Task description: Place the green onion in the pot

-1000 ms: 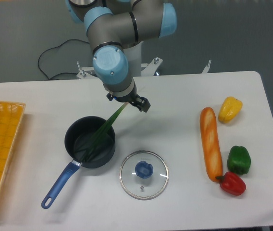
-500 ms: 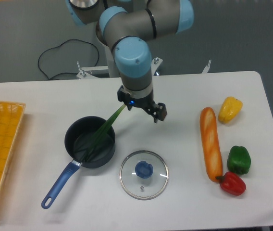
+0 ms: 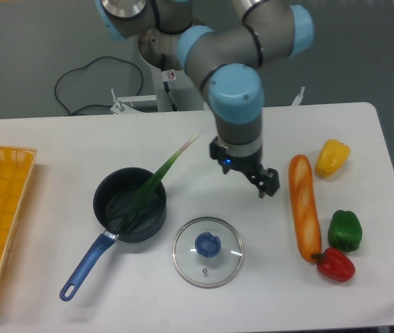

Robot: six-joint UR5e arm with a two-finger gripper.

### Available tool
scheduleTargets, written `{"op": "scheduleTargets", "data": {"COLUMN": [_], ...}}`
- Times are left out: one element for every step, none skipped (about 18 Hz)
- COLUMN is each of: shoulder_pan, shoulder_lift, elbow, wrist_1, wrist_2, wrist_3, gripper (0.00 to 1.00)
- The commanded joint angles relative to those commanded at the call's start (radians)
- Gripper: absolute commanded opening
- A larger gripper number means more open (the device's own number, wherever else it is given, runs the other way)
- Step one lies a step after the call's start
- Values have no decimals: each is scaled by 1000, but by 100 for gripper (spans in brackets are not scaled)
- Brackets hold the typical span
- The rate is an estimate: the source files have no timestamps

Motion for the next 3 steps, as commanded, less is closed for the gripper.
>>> {"op": "scheduleTargets", "data": {"shoulder_pan": [8, 8, 9], "shoulder_lift": [-6, -11, -14], "elbow": [3, 5, 8], "wrist_1": [0, 1, 1], "wrist_2": [-2, -5, -6], "wrist_3": [0, 0, 0], "gripper": [100, 100, 100]}}
